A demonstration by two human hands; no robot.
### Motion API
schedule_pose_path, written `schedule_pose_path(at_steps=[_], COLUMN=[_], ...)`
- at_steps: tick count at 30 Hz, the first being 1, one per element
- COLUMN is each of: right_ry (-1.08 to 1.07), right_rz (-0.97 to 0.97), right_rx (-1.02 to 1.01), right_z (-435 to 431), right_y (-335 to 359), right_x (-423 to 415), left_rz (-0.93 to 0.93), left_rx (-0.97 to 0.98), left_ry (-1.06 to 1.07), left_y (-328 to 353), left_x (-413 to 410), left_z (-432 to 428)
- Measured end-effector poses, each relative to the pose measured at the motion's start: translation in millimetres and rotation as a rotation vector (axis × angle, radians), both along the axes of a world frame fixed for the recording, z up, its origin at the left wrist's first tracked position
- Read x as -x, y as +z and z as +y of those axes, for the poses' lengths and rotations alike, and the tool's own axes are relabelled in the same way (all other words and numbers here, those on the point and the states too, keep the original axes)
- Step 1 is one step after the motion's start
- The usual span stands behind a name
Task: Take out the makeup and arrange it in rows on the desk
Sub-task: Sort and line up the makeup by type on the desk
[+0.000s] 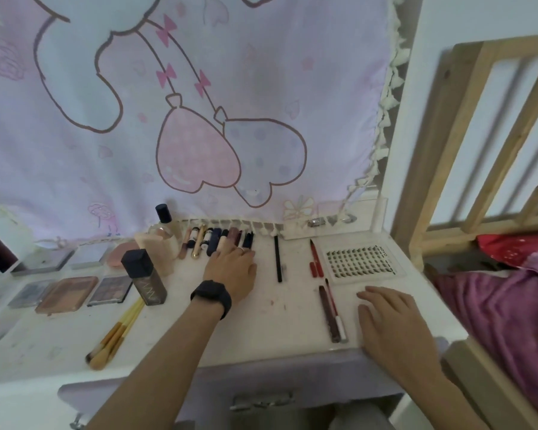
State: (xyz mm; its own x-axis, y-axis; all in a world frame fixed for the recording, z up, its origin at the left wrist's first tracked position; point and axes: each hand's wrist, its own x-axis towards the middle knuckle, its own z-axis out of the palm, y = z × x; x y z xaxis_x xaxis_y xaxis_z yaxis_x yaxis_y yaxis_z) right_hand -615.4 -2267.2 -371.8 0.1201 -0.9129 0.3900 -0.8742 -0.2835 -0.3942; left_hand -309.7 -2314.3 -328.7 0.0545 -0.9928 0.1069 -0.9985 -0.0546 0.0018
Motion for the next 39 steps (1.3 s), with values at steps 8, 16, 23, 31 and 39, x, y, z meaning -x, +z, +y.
schedule_pose_path(at_steps=[8, 16, 23, 31, 39], right_ry=[0.002, -0.002, -0.003, -0.040, 0.249], right_rz=[-0.028, -0.037, -0.049, -0.245, -0.569], right_rx=[0.156, 0.221, 0.244, -0.058, -0.501], right_z=[12.8, 11.5, 10.9, 22.3, 50.9], right_y=[-36.2, -40.8, -43.4, -12.4, 52.3], right_x=[10.4, 11.5, 12.6, 7.6, -61.6], left_rz=[0.004, 0.075, 0.089, 0.569, 0.536], left_rx=[0.071, 0.058, 0.026, 0.247, 0.408], left_ry=[0.007, 0.184, 0.264, 0.184, -0.247], left_y=[-4.7, -3.2, -0.7, -4.1, 3.8], left_x=[20.2, 25.6, 26.2, 15.9, 26.9], left_z=[16.4, 31.4, 41.6, 96.5, 137.8])
